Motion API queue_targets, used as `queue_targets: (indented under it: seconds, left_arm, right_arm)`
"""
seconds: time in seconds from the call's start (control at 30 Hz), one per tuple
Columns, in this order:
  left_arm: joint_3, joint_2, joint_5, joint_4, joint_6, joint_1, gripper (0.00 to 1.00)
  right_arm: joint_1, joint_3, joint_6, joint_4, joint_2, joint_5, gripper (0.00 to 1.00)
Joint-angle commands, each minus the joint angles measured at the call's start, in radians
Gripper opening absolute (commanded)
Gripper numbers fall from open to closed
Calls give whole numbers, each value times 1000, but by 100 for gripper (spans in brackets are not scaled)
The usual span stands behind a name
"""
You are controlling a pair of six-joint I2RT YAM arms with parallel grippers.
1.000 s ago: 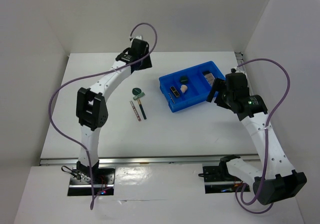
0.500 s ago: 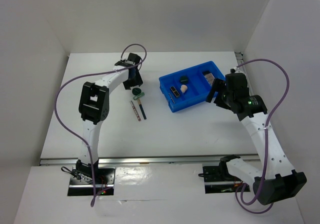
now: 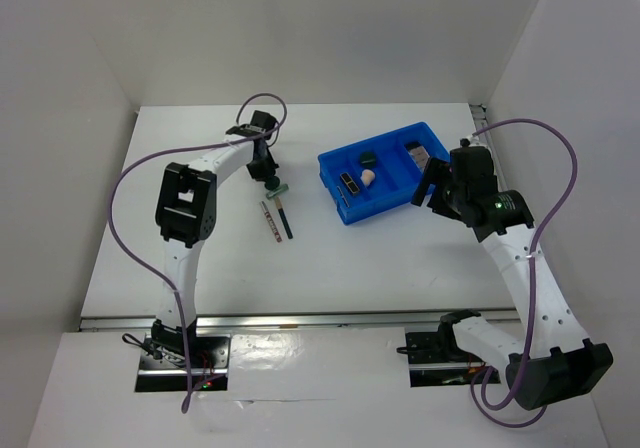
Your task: Organize the makeup
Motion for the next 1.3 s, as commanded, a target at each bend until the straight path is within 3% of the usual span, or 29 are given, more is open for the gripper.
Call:
queue_targets:
  seconds: [0.0, 0.03, 0.13, 0.3, 0.37, 0.5, 0.67, 0.9, 1.1, 1.27]
  left_arm:
    - [-13, 24, 6, 17, -13, 6, 20]
    - [-4, 34, 6, 17, -13, 6, 19]
    - [48, 47, -4, -11, -13, 15, 0]
    - [111, -3, -75, -26, -13, 37, 0]
    - [89, -58, -75, 48, -3, 37, 0]
    - [41, -189, -8, 182, 46, 28, 0]
    - [111, -210, 168, 247, 130, -57, 0]
    - [272, -65, 336, 268, 172, -228, 0]
    - [387, 62, 474, 308, 208, -301, 0]
    - [440, 135, 474, 287, 208, -351, 0]
  right_arm:
    - [6, -5, 6, 26, -5, -6, 86]
    - [6, -5, 6, 26, -5, -6, 86]
    - [6, -5, 6, 26, -15, -6, 86]
    - [6, 4, 6, 17, -15, 3, 86]
    - [6, 4, 6, 17, -15, 3, 86]
    - [6, 4, 6, 17, -15, 3, 86]
    - [6, -5, 6, 17, -15, 3, 86]
    - [6, 15, 15, -4, -25, 31, 86]
    - [6, 15, 24, -28, -62, 55, 86]
    - [6, 15, 25, -37, -71, 55, 86]
